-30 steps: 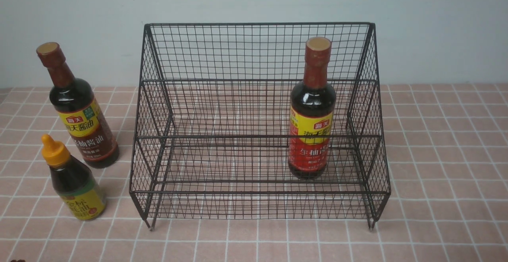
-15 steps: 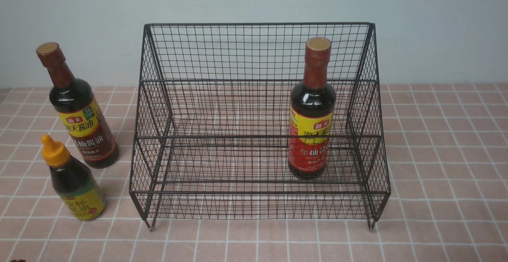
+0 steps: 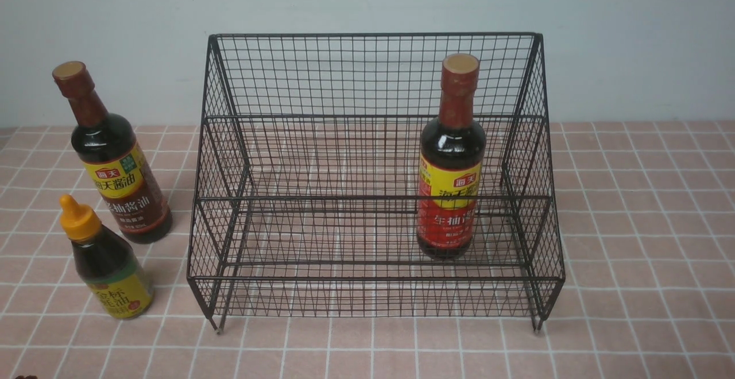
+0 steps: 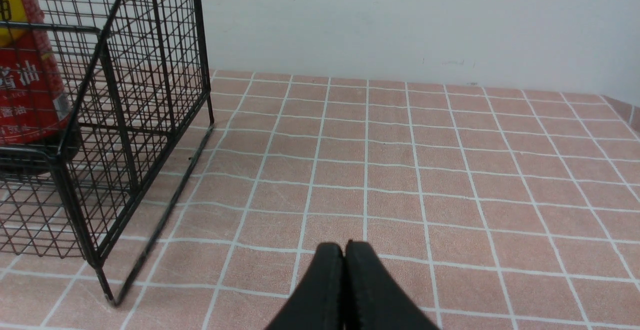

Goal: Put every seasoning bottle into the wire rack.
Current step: Use the left arm to grab the condiment bottle closest to it

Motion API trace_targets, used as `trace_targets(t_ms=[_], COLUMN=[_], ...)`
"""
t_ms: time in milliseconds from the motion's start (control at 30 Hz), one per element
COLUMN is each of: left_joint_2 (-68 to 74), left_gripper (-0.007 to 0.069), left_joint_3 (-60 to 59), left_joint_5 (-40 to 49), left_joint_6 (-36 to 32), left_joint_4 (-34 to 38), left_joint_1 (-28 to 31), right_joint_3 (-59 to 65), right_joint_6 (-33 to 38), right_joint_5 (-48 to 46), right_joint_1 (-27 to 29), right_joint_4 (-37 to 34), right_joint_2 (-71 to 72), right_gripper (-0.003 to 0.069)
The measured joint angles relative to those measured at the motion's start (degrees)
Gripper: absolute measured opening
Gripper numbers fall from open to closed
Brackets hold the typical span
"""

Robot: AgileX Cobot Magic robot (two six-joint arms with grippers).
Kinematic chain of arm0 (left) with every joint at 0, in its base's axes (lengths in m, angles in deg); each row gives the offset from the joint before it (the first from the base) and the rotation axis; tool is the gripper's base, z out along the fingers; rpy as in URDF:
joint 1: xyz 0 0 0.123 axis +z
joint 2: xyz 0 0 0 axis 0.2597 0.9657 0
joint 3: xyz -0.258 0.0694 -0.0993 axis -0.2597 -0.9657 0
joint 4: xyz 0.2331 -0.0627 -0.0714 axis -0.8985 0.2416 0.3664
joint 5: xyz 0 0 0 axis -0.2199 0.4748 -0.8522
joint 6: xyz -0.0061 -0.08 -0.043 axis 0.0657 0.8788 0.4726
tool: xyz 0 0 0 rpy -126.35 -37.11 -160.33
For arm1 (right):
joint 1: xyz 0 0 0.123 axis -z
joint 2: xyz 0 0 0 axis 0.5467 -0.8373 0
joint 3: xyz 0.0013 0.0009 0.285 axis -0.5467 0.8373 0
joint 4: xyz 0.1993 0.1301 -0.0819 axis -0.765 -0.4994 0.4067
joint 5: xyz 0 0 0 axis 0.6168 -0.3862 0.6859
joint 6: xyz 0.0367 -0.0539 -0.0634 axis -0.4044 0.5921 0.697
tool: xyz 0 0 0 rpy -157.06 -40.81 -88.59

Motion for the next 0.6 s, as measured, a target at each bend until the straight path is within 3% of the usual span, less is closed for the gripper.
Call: trace_targets(t_ms=[433,567,600], left_joint_2=[0.0,0.0,0.0], left_gripper=[-0.0007,-0.0007,-0.0007], left_joint_3=[-0.1,-0.4,-0.4], left_joint_5=[-0.5,-6.3,-11.8], left_joint_6=[-0.2,2.1,4.9], left_joint_4=[-1.6,-0.8,1.8], left_joint_1=[0.0,0.0,0.0], right_joint_3=[0.0,0.0,0.0], right_joint_6=[0.0,0.0,0.0], right_joint_5=[0.0,0.0,0.0], right_joint_1=[0.0,0.0,0.0], right_joint_4=[0.0,0.0,0.0], right_joint_2=[0.0,0.0,0.0], right_gripper=[-0.0015,-0.0015,-0.0015])
